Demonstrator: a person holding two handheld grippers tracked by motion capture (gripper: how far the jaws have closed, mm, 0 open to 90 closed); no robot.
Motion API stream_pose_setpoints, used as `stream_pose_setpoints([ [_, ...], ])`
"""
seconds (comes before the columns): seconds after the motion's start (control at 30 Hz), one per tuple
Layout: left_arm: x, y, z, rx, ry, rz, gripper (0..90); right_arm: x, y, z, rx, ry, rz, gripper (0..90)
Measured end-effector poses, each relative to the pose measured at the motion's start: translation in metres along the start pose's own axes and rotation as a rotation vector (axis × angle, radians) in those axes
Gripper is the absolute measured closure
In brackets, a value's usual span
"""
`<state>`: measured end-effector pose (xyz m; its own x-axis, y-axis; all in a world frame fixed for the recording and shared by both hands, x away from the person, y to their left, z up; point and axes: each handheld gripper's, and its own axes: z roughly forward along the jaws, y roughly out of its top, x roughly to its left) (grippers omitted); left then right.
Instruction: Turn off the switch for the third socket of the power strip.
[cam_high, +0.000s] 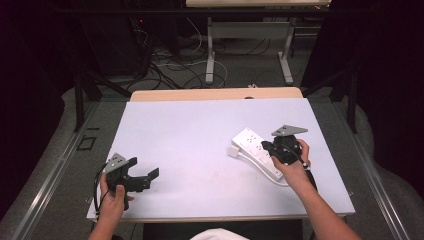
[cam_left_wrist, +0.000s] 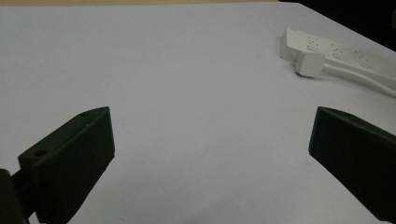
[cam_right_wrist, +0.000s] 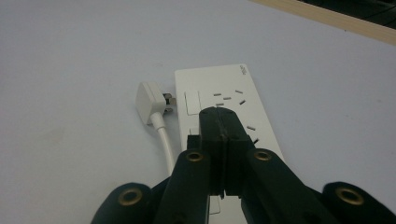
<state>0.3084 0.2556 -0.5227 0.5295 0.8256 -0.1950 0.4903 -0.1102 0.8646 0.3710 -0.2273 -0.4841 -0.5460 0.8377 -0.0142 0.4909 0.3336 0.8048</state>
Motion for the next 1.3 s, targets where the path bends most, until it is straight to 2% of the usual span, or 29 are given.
stream_pose_setpoints([
  [0.57, -0.003, 0.000, 0.002, -0.002, 0.007, 0.014, 0.5, 0.006, 0.017, 0.025, 0.023, 0.023, -0.017, 90.0],
  [0.73, -0.004, 0.000, 0.002, -0.004, 0.012, 0.018, 0.5, 0.008, 0.022, 0.037, 0.044, 0.030, -0.039, 90.0],
  [1.3, -0.004, 0.000, 0.004, -0.001, 0.015, 0.008, 0.9, 0.012, 0.032, 0.071, 0.102, 0.036, -0.041, 90.0],
])
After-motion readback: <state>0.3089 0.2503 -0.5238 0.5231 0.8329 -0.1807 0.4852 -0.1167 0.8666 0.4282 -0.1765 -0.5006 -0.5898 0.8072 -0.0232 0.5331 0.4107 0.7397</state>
